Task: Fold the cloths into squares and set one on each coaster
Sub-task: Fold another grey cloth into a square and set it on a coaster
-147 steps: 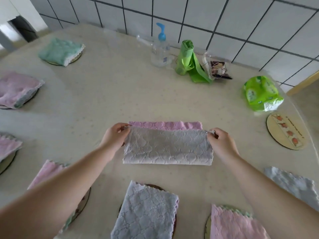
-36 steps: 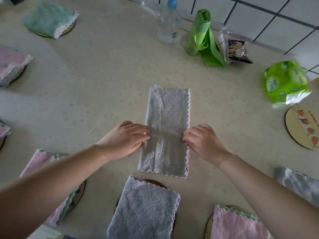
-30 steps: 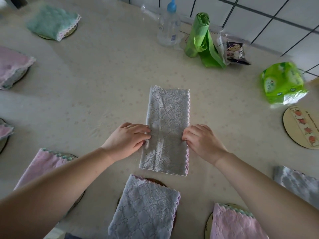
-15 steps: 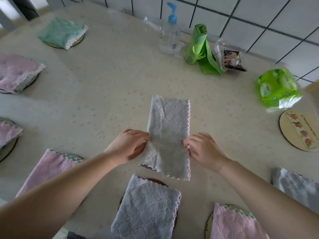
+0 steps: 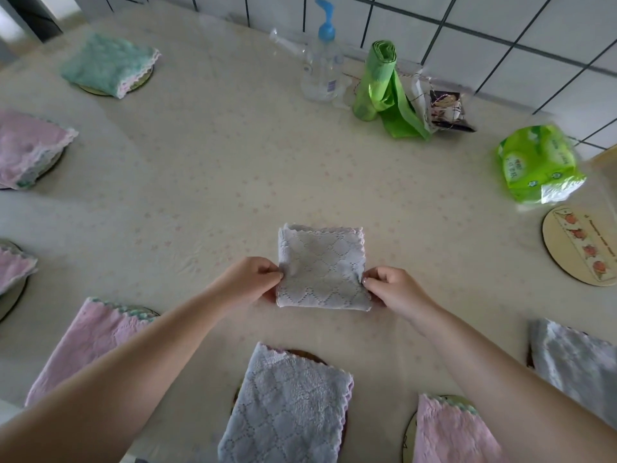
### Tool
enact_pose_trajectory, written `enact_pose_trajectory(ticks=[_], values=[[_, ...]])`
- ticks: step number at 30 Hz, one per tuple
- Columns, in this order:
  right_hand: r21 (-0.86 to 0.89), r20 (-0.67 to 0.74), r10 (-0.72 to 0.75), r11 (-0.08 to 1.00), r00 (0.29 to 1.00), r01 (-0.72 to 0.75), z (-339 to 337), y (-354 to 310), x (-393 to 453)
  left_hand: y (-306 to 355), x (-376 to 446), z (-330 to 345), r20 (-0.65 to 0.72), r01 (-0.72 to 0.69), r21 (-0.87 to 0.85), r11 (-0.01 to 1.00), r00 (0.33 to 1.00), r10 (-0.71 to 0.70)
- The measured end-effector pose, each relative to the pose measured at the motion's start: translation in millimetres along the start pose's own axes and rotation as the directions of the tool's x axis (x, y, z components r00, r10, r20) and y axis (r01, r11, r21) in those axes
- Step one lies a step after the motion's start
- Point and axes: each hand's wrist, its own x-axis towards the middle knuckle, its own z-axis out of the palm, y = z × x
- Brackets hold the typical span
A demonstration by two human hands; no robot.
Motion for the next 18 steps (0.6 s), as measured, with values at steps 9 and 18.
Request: enact_pose_trajectory(ticks=[9, 18], values=[[-0.106, -0.062, -0.299, 0.951, 0.952, 0.291, 8, 13, -3, -4, -5, 12, -0.215, -0.217, -0.129, 0.968, 0.959, 0.187], [-0.508, -0.087, -0.492, 0.770, 0.866, 0.386, 11, 13, -11, -1, 6, 20, -0.205, -0.388, -0.002, 0.922, 0.902, 0.379]])
